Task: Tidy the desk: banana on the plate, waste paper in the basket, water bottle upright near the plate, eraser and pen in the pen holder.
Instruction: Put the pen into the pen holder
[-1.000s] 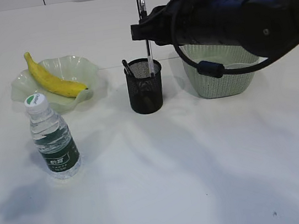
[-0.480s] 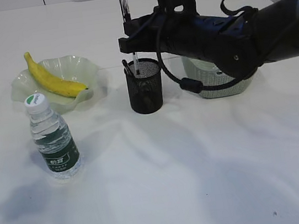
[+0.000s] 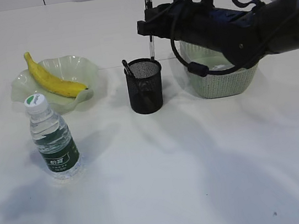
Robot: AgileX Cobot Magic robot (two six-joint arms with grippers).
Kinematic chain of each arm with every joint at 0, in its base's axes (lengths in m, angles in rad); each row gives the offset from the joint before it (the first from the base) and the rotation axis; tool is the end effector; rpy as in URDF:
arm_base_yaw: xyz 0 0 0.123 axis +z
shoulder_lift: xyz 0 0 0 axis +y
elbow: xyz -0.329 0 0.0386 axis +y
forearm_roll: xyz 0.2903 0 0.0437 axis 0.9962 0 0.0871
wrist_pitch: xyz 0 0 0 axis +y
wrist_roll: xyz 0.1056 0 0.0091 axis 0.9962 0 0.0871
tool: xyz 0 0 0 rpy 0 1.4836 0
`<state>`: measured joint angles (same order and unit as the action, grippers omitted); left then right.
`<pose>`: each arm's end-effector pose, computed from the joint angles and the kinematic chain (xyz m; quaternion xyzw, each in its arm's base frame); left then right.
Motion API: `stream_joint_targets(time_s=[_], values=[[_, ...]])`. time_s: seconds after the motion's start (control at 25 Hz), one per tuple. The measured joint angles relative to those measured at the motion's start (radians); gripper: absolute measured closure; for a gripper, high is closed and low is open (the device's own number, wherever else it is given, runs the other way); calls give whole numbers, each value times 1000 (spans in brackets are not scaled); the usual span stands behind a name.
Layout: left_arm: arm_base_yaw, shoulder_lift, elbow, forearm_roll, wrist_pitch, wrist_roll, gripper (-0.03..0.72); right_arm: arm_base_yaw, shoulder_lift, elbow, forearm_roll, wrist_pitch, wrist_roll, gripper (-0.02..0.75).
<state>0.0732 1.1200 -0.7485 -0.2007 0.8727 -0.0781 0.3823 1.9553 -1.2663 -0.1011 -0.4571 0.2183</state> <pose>0.2213 0.0000 0.2758 -0.1207 0.9674 -0.0888 0.2042 0.4768 0.1968 0.2471 -0.1106 0.7489 0.1810 0.6279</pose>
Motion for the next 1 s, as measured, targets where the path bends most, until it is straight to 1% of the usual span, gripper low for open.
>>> stream_joint_targets(time_s=[0.2, 0.4, 1.0], values=[[0, 0, 0, 0, -4, 0, 223, -6, 47, -60, -43, 0, 0, 693], [0, 0, 0, 0, -4, 0, 223, -6, 113, -133, -50, 14, 2, 693], [0, 0, 0, 0, -2, 0, 223, -6, 175, -153, -51, 86, 2, 693]])
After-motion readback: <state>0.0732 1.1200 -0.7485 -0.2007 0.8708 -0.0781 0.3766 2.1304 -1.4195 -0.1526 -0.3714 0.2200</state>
